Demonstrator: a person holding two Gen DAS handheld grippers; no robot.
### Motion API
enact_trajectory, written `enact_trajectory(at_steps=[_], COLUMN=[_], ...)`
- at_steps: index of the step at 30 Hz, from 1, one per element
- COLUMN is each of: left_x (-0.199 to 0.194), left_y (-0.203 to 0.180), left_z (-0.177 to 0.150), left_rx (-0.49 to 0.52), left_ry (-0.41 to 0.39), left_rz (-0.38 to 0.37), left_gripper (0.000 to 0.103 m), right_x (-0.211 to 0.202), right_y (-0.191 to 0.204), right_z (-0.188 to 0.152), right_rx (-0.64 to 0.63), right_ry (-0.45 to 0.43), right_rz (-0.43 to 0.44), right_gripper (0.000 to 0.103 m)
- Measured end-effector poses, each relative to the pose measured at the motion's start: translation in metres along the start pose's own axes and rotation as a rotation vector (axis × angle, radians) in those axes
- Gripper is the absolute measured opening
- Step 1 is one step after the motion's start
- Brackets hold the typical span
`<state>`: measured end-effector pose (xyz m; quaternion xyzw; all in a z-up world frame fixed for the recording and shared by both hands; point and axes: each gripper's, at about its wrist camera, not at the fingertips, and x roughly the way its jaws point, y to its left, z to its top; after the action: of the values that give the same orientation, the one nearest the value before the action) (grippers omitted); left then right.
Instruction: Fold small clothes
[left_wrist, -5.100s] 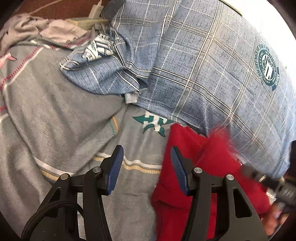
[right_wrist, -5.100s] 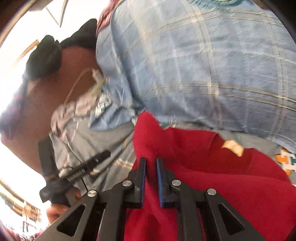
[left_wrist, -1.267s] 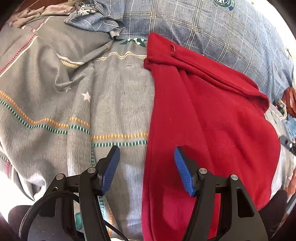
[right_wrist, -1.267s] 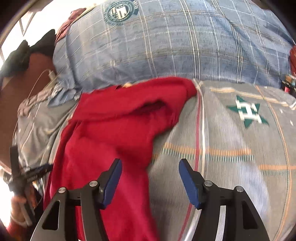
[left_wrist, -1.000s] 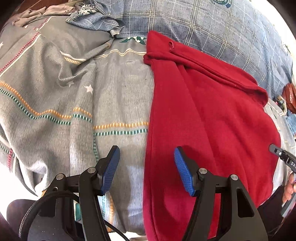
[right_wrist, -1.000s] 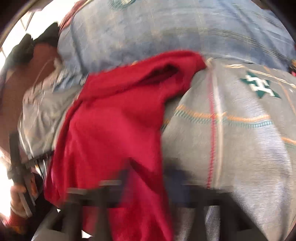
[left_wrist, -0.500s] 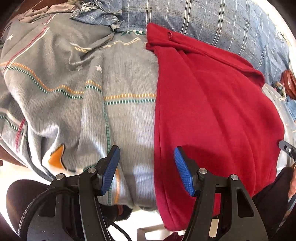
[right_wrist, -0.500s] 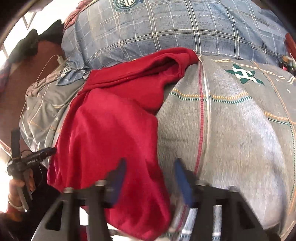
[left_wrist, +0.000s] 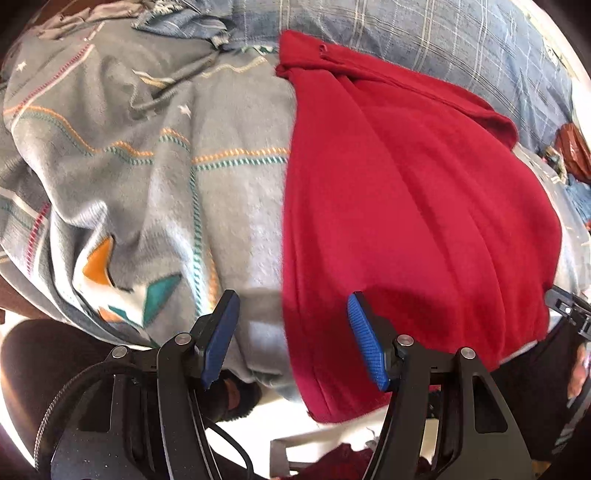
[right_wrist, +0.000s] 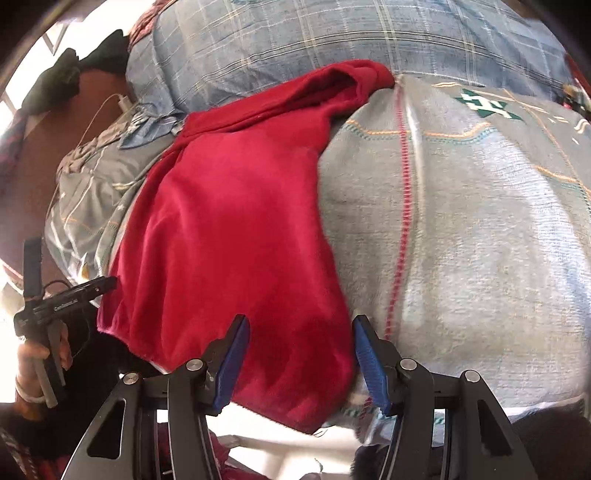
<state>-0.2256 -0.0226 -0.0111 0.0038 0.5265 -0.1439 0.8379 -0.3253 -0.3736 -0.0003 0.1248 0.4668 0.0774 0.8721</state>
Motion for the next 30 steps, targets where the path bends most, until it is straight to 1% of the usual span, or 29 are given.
enact_trajectory(at_steps=[2, 3, 4, 6, 7, 9, 11, 13, 14, 15, 16, 17, 18, 19, 20, 21, 23, 26, 28, 30], left_x=[-0.001, -0.001, -0.001, -0.001, -0.002, 0.0, 0.0, 0.0, 0.0, 0.001, 0.001, 0.002, 0.001, 0.001, 0.0, 0.001, -0.003, -0.026, -0.04, -0.045], left_y=[-0.001, -0.002, -0.001, -0.002, -0.002, -0.004, -0.006, -0.01, -0.012, -0.014, -0.017, -0.019, -0.02, -0.019, -0.016, -0.013, -0.004, 0.002, 0.005, 0.011], left_z=[-0.005, -0.005, -0.006, -0.008, -0.008, -0.009, -0.008, -0.007, -0.007, -0.006, -0.006, -0.006, -0.005, -0.005, -0.004, -0.003, 0.001, 0.008, 0.01, 0.009], left_rx=[0.004, 0.007, 0.007, -0.003, -0.008, -0.008, -0.003, 0.005, 0.007, 0.012, 0.026, 0.043, 0.053, 0.05, 0.038, 0.024, -0.002, 0.007, 0.029, 0.037], left_ry=[0.007, 0.01, 0.017, 0.025, 0.027, 0.029, 0.031, 0.042, 0.041, 0.036, 0.03, 0.021, 0.016, 0.013, 0.018, 0.028, 0.041, -0.001, -0.031, -0.043], left_rz=[-0.015, -0.02, -0.032, -0.054, -0.063, -0.068, -0.065, -0.097, -0.109, -0.112, -0.1, -0.087, -0.088, -0.101, -0.119, -0.141, -0.178, -0.217, -0.211, -0.191], left_gripper=[0.061, 0.061, 0.061, 0.061, 0.061, 0.061, 0.061, 0.061, 0.061, 0.053, 0.05, 0.043, 0.035, 0.028, 0.014, 0.011, 0.008, 0.007, 0.008, 0.007], right_x=[0.001, 0.001, 0.001, 0.0, 0.001, 0.002, 0.004, 0.004, 0.004, 0.003, 0.006, 0.008, 0.01, 0.011, 0.012, 0.012, 0.008, -0.013, -0.028, -0.033], right_y=[0.006, 0.009, 0.013, 0.016, 0.014, 0.015, 0.008, 0.006, 0.007, 0.009, 0.012, 0.016, 0.016, 0.017, 0.018, 0.017, 0.016, 0.021, 0.023, 0.023], right_z=[-0.002, -0.002, -0.002, -0.002, -0.003, -0.003, -0.003, -0.004, -0.004, -0.005, -0.005, -0.005, -0.004, -0.003, -0.002, -0.001, 0.001, 0.003, 0.005, 0.004], right_rx=[-0.029, -0.049, -0.069, -0.083, -0.082, -0.06, -0.024, -0.006, -0.015, -0.034, -0.06, -0.076, -0.082, -0.083, -0.083, -0.084, -0.07, -0.077, -0.072, -0.053], right_ry=[0.014, 0.02, 0.029, 0.031, 0.031, 0.032, 0.037, 0.031, 0.029, 0.027, 0.025, 0.022, 0.016, 0.006, 0.0, 0.003, -0.001, -0.035, -0.048, -0.036], right_rz=[0.007, 0.014, 0.033, 0.055, 0.052, 0.051, 0.07, 0.099, 0.104, 0.1, 0.087, 0.079, 0.077, 0.075, 0.066, 0.057, 0.069, 0.148, 0.209, 0.255], right_gripper=[0.045, 0.034, 0.033, 0.033, 0.033, 0.033, 0.035, 0.044, 0.046, 0.046, 0.047, 0.047, 0.044, 0.032, 0.021, 0.013, 0.013, 0.012, 0.012, 0.012])
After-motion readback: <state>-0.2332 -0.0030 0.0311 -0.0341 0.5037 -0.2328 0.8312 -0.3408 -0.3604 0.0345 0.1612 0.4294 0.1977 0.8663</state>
